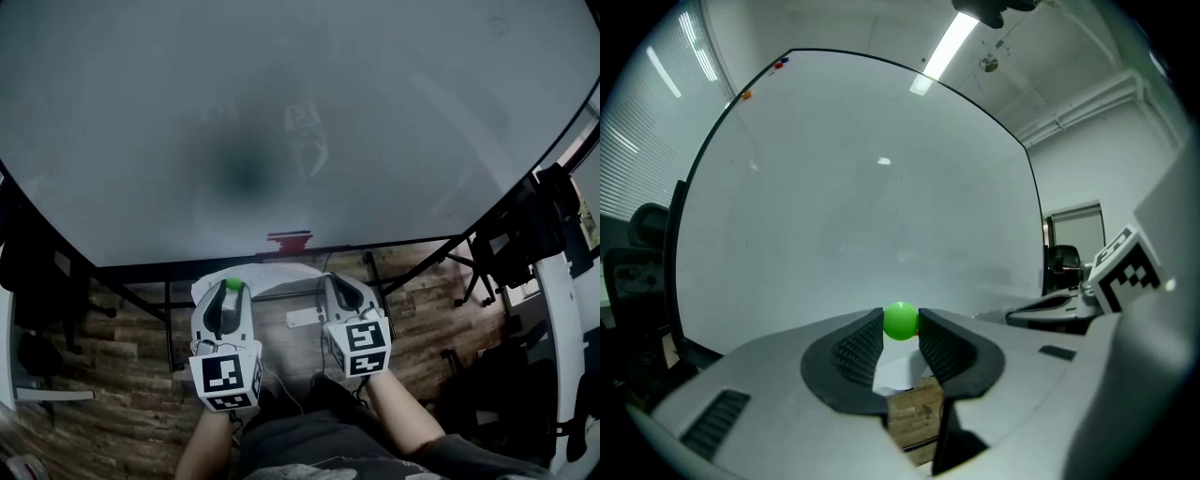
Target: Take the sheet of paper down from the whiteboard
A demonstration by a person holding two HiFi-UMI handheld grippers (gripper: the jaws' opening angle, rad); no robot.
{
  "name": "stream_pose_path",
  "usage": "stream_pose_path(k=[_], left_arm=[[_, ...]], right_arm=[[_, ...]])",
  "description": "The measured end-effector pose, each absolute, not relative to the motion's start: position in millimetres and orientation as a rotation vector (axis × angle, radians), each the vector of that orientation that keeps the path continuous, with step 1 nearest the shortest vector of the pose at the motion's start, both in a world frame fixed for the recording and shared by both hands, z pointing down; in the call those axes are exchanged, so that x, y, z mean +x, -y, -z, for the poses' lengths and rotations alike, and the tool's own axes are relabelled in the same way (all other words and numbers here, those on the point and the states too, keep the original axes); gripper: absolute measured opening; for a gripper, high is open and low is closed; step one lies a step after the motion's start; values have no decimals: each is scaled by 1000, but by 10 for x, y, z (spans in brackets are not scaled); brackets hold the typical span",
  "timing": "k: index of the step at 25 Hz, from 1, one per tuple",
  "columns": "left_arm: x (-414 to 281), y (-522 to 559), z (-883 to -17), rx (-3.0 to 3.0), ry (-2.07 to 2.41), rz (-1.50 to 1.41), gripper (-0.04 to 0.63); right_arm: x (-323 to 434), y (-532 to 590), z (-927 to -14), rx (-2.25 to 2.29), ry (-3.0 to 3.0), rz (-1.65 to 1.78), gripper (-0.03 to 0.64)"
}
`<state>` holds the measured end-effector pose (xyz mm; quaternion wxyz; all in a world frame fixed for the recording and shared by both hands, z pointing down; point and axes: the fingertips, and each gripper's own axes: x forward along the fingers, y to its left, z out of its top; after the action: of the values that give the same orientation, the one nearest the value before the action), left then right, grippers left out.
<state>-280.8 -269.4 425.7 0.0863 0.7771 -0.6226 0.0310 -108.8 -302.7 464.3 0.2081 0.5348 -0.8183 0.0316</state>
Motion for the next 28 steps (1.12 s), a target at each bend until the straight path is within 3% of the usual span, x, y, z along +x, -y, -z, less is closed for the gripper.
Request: stream_pose_path(k=[9,28], left_arm=[[-2744,2579,-4283,2271,1915,-145,123],[-1140,1363,-4127,2214,2092,-250,123]], right_arm=[[-963,2958,-4670,1431,2331,-82,21],[584,2134,-4705,1238,2518,-158,21]])
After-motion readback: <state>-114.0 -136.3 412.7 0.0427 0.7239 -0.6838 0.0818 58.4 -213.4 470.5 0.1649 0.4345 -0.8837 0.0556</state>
